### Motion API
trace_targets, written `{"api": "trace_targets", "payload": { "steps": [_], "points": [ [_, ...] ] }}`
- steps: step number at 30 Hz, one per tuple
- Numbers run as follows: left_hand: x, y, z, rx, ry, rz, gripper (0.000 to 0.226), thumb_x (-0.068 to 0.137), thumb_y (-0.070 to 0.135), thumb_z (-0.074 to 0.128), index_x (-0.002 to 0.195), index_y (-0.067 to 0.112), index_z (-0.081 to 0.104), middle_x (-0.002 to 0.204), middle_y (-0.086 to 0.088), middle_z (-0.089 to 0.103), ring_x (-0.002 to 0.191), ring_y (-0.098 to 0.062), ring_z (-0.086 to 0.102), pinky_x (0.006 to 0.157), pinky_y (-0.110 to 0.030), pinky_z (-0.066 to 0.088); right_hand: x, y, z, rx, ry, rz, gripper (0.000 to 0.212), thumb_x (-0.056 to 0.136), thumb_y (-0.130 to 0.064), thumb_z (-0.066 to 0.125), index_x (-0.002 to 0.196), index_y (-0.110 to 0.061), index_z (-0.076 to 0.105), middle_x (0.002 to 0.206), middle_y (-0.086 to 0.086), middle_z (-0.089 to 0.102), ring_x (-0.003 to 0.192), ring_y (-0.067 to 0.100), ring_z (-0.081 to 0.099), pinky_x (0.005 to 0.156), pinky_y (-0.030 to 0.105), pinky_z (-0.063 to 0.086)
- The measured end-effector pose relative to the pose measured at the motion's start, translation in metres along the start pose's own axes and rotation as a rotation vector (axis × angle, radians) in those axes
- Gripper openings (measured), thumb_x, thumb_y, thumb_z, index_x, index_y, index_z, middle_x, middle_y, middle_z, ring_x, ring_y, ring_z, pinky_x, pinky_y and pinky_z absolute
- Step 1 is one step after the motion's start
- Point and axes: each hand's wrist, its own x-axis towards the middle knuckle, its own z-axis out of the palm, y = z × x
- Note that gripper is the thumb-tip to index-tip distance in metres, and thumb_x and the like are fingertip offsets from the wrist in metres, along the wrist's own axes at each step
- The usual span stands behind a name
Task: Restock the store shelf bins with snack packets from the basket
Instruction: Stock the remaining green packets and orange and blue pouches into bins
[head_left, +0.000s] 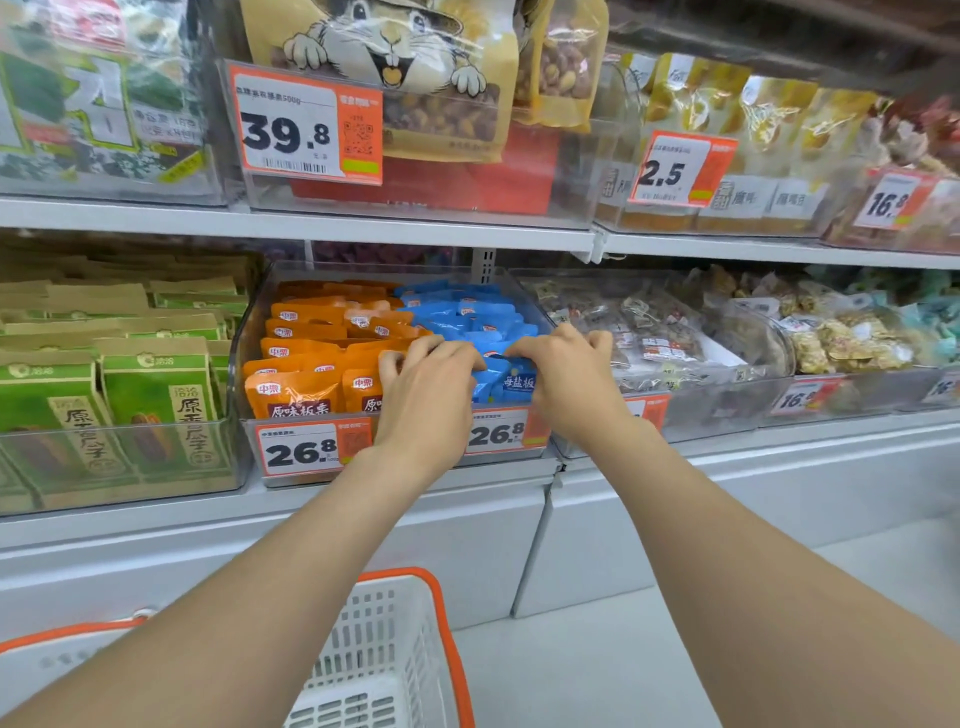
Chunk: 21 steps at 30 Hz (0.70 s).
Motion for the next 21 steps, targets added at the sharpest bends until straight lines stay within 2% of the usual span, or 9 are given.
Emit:
{"api": "trace_targets", "payload": {
  "steps": [3,6,8,10,12,14,15,17,21],
  "points": [
    [0.0,-0.001,0.0,0.004,0.006,0.028,0.027,0.103,0.019,0.063,0.127,0.032,0.063,0.131,0.011,0.065,0.14,-0.017,0.044,0.11,-0.046,0.026,0.001,-0.001,-0.003,-0.052,-0.018,-0.03,0.059,0.084,0.002,0.059,0.124,-0.04,0.069,0.099,-0.009,0.069,0.103,0.02,0.048,0.078,0.037,0.015],
    [-0.002,-0.005,-0.005,0.07,0.038,0.1,0.03,0.104,0.029,0.059,0.135,0.027,0.056,0.136,0.003,0.064,0.141,-0.022,0.045,0.118,-0.05,0.024,0.001,-0.002,-0.001,-0.024,0.024,-0.025,0.043,0.084,-0.008,0.058,0.119,-0.028,0.072,0.115,-0.001,0.062,0.112,0.025,0.048,0.09,0.041,0.027],
    [-0.005,-0.009,-0.008,0.244,0.065,0.102,0.048,0.105,0.043,0.048,0.146,0.02,0.049,0.153,-0.008,0.052,0.15,-0.032,0.035,0.121,-0.056,0.021,-0.001,-0.007,0.001,0.102,0.143,-0.042,0.039,0.08,-0.011,0.052,0.115,-0.011,0.068,0.121,0.008,0.061,0.116,0.033,0.052,0.095,0.04,0.035],
    [-0.008,-0.015,-0.011,0.363,0.062,-0.005,0.072,0.101,0.061,0.032,0.157,0.016,0.037,0.166,-0.016,0.033,0.156,-0.041,0.021,0.123,-0.062,0.013,0.0,-0.017,0.004,0.276,0.163,-0.063,0.044,0.087,-0.009,0.05,0.129,-0.001,0.059,0.138,0.017,0.055,0.13,0.036,0.048,0.109,0.038,0.034],
    [-0.009,-0.024,-0.012,0.392,0.051,-0.072,0.085,0.097,0.073,0.021,0.162,0.019,0.03,0.17,-0.016,0.025,0.156,-0.046,0.016,0.122,-0.065,0.008,0.007,-0.026,0.011,0.359,0.044,-0.043,0.053,0.1,-0.025,0.039,0.148,-0.006,0.047,0.153,0.016,0.045,0.145,0.032,0.035,0.122,0.039,0.024],
    [-0.006,-0.033,-0.012,0.391,0.008,-0.051,0.086,0.095,0.077,0.016,0.159,0.023,0.035,0.167,-0.013,0.032,0.151,-0.045,0.026,0.12,-0.065,0.015,0.016,-0.032,0.018,0.243,-0.082,0.002,0.064,0.103,-0.05,0.018,0.157,-0.022,0.038,0.162,0.012,0.036,0.153,0.031,0.022,0.127,0.049,0.012],
    [-0.003,-0.038,-0.012,0.382,-0.018,-0.022,0.083,0.095,0.076,0.015,0.157,0.025,0.039,0.165,-0.01,0.037,0.148,-0.043,0.033,0.118,-0.063,0.021,0.02,-0.032,0.021,0.182,-0.148,0.029,0.064,0.105,-0.056,0.012,0.158,-0.029,0.034,0.165,0.011,0.031,0.156,0.031,0.016,0.127,0.05,0.006],
    [0.002,-0.048,-0.01,0.358,-0.054,0.041,0.077,0.098,0.069,0.014,0.155,0.025,0.042,0.162,-0.006,0.042,0.144,-0.039,0.039,0.117,-0.06,0.027,0.029,-0.031,0.026,0.13,-0.217,0.063,0.061,0.106,-0.059,0.01,0.16,-0.036,0.029,0.169,0.011,0.023,0.158,0.03,0.01,0.127,0.049,0.003],
    [0.011,-0.062,-0.013,0.318,-0.09,0.116,0.073,0.1,0.06,0.014,0.157,0.025,0.041,0.163,-0.003,0.042,0.146,-0.035,0.039,0.118,-0.054,0.029,0.042,-0.036,0.03,0.12,-0.257,0.085,0.061,0.106,-0.059,0.01,0.161,-0.038,0.023,0.171,0.009,0.019,0.159,0.027,0.008,0.127,0.05,0.003]
  ]
}}
